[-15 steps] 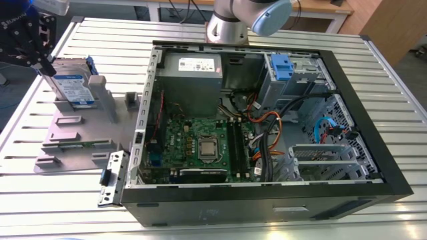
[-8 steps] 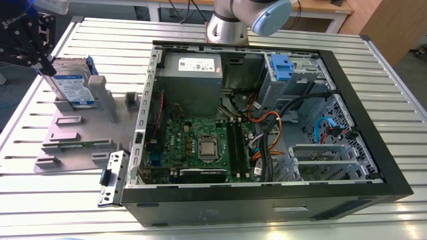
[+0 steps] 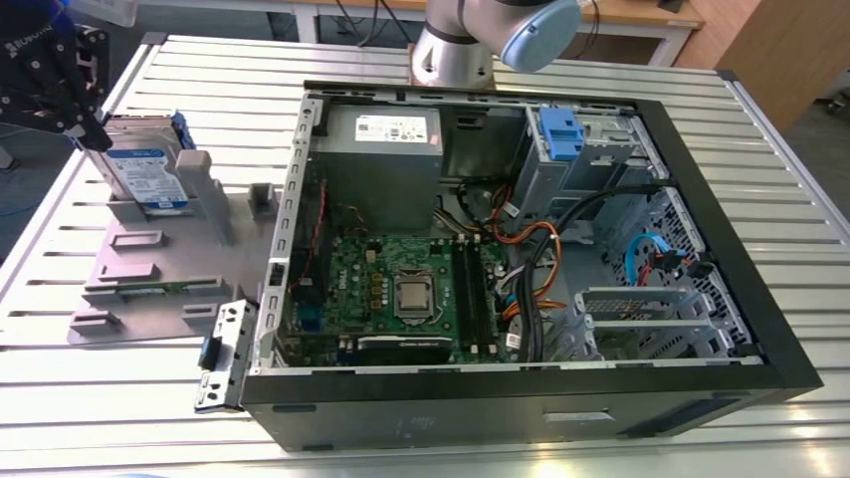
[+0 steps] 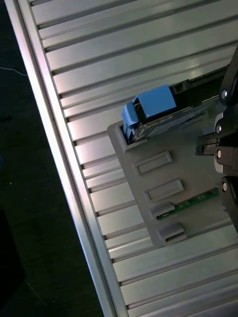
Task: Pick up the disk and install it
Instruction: 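Pick up the disk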
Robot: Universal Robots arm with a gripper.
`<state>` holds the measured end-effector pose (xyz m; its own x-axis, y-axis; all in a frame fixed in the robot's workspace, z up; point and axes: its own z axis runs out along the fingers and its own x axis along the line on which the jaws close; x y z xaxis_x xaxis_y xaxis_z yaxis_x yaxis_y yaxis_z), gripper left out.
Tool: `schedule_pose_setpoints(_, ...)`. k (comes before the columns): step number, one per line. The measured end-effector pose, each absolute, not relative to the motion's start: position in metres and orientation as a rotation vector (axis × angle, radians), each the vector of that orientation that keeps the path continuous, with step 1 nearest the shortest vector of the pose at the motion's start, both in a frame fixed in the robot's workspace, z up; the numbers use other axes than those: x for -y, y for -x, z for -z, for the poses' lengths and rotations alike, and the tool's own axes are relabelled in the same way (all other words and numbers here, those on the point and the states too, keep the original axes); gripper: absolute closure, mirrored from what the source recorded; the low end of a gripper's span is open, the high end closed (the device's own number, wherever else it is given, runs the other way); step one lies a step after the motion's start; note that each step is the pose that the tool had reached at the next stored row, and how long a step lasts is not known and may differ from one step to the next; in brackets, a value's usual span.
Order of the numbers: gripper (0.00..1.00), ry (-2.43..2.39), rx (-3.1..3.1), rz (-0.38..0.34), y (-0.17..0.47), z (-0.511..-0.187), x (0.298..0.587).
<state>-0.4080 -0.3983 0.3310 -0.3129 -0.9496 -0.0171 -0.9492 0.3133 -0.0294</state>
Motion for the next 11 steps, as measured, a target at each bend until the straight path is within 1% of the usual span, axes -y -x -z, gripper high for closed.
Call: schedule_pose_setpoints(11, 0.89, 1.888, -2.471, 0.020, 0.4080, -0.3311, 0.3983)
